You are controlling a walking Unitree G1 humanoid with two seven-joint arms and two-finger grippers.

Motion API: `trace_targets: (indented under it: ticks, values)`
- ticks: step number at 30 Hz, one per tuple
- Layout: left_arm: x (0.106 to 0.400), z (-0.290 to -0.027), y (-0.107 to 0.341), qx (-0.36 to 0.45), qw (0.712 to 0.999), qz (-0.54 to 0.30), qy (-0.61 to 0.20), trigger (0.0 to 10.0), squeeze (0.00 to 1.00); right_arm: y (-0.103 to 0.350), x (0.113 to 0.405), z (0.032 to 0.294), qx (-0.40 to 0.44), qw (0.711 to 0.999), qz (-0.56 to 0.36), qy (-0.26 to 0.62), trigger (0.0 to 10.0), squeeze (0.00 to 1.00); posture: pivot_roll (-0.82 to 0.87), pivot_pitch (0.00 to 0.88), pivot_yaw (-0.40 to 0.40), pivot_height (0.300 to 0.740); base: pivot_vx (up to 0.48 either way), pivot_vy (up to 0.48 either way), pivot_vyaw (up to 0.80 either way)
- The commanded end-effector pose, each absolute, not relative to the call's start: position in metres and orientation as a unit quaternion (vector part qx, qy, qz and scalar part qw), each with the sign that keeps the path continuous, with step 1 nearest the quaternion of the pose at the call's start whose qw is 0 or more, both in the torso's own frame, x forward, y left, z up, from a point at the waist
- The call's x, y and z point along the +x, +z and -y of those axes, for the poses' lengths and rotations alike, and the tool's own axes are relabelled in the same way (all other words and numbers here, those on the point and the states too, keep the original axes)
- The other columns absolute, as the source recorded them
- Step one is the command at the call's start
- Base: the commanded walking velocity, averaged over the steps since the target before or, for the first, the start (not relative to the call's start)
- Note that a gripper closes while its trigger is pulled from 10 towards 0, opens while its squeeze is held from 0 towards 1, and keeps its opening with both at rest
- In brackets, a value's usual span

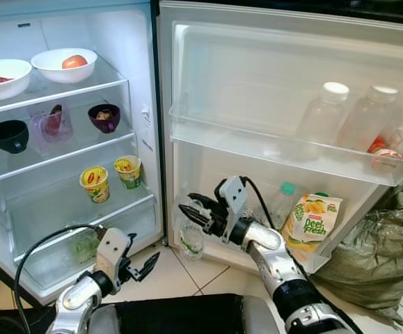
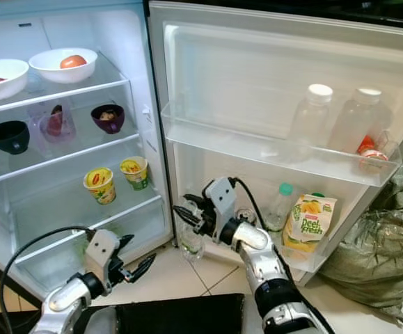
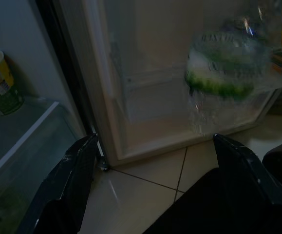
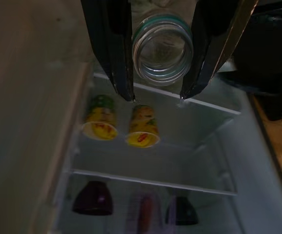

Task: Restocking fridge

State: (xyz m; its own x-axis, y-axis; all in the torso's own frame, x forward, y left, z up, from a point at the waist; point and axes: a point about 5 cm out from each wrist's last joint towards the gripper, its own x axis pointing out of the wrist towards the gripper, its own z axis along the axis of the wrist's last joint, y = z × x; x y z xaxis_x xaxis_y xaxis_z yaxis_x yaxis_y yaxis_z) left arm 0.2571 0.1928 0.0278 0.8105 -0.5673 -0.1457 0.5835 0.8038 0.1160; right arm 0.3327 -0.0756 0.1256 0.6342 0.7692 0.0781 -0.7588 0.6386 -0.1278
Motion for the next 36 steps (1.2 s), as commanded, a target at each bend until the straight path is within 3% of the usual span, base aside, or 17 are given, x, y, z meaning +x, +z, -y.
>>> trace_targets:
  ticks: [1,9,23,36]
  values:
    - [0.254,-0.196,0.028,0.079,0.95,-0.049,-0.297,10.0,0.0,0.137,0.338,0.075,-0.07,0.909,0.087,0.402,10.0,0.0,0.0,0.1,-0.076,0.438,0.0,0.0,0.0]
    - [0.248,-0.201,0.027,0.08,0.953,-0.049,-0.289,10.0,0.0,0.15,0.339,0.074,-0.086,0.919,0.149,0.353,10.0,0.0,0.01,0.117,-0.081,0.438,0.0,0.0,0.0]
    - [0.236,-0.204,0.028,0.082,0.953,-0.054,-0.287,10.0,0.0,0.176,0.351,0.072,0.047,0.942,0.181,0.278,10.0,0.0,0.03,0.156,-0.079,0.438,0.0,0.0,0.0]
    - [0.235,-0.197,0.031,0.081,0.95,-0.05,-0.296,10.0,0.0,0.157,0.342,0.068,-0.007,0.946,0.195,0.261,10.0,0.0,0.04,0.175,-0.078,0.438,0.0,0.0,0.0]
